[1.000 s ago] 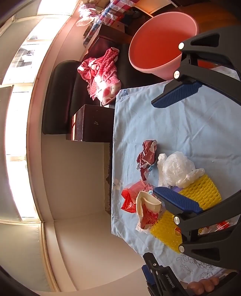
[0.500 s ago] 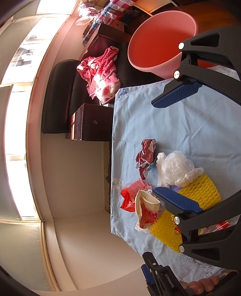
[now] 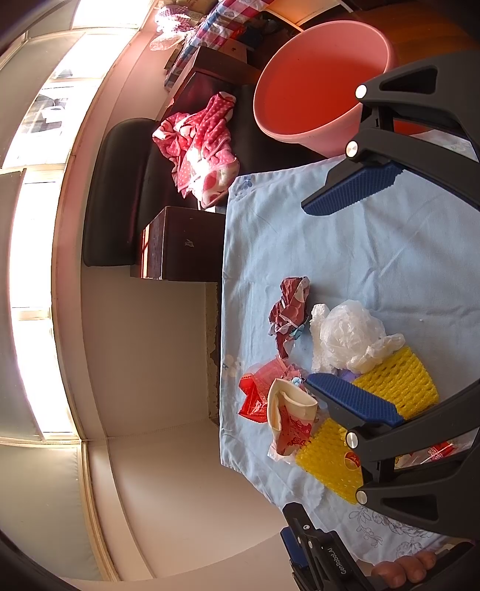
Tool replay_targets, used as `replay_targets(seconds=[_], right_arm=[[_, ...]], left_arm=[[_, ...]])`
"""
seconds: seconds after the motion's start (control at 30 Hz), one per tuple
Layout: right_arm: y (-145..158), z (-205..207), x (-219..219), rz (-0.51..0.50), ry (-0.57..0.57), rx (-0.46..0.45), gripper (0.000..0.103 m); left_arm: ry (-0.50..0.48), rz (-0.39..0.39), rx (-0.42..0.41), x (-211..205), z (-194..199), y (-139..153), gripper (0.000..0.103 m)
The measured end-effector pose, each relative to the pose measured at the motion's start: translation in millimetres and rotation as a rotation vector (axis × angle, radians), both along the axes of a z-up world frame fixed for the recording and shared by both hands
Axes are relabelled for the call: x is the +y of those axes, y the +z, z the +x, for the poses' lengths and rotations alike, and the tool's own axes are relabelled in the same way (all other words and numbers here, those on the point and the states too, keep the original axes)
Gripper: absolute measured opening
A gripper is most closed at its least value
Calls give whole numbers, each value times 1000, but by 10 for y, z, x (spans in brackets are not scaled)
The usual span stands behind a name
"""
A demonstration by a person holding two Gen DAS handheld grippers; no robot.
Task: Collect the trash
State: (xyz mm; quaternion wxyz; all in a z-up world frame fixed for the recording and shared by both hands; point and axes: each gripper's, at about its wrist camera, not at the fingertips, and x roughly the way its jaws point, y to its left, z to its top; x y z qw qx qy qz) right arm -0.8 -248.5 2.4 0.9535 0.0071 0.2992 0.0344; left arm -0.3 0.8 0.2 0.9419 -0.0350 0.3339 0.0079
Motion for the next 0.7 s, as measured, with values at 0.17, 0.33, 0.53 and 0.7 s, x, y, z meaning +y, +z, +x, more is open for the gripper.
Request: replay_targets(seconds=[0.17,0.33,0.53,0.7], right_arm=[[2,-3,0,0,0,-2,88],[4,-9,3,-1,0,-4,88],[4,-11,1,0,0,-5,88],[13,-13,4,1,1,-8,88]], left_arm=[[0,-1,-2,0,-2,1,56],[-2,0,-3,-2,-2,2,56],[-2,-1,-4,-1,-3,3,56],[-2,-1,-6,3,-11,56,56]])
